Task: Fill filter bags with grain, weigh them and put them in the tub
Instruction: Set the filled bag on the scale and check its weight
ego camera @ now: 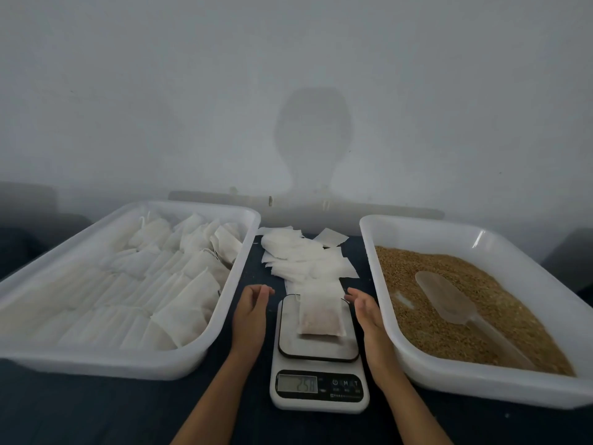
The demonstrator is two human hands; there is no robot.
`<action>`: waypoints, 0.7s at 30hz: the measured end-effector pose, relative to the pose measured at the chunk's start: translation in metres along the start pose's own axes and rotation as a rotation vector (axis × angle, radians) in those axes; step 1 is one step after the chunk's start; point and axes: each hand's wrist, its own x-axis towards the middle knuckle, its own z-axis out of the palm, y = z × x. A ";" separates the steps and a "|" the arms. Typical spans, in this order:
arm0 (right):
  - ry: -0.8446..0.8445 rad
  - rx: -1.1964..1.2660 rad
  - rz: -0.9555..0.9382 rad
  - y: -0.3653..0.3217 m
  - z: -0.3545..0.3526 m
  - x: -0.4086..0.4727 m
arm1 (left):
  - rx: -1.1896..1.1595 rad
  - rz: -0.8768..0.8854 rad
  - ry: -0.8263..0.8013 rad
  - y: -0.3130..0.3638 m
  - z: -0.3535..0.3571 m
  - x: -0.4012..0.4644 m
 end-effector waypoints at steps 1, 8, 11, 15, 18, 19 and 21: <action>0.000 -0.007 -0.002 0.001 0.000 0.001 | 0.007 0.002 0.001 0.000 0.000 0.000; -0.026 -0.028 -0.009 0.004 -0.002 0.003 | 0.026 0.008 -0.023 0.006 0.000 -0.002; -0.018 -0.019 0.002 0.005 -0.002 0.004 | 0.068 0.081 -0.065 0.012 -0.001 -0.005; -0.019 -0.062 0.032 0.005 -0.001 0.013 | 0.108 0.179 -0.222 0.027 0.003 -0.005; -0.033 -0.136 0.048 0.001 0.001 0.024 | 0.317 0.149 -0.374 0.030 0.016 0.001; -0.037 -0.155 0.058 0.000 0.002 0.027 | 0.393 0.103 -0.418 0.031 0.020 0.004; -0.024 -0.188 0.090 -0.002 0.005 0.032 | 0.492 -0.018 -0.481 0.038 0.028 0.008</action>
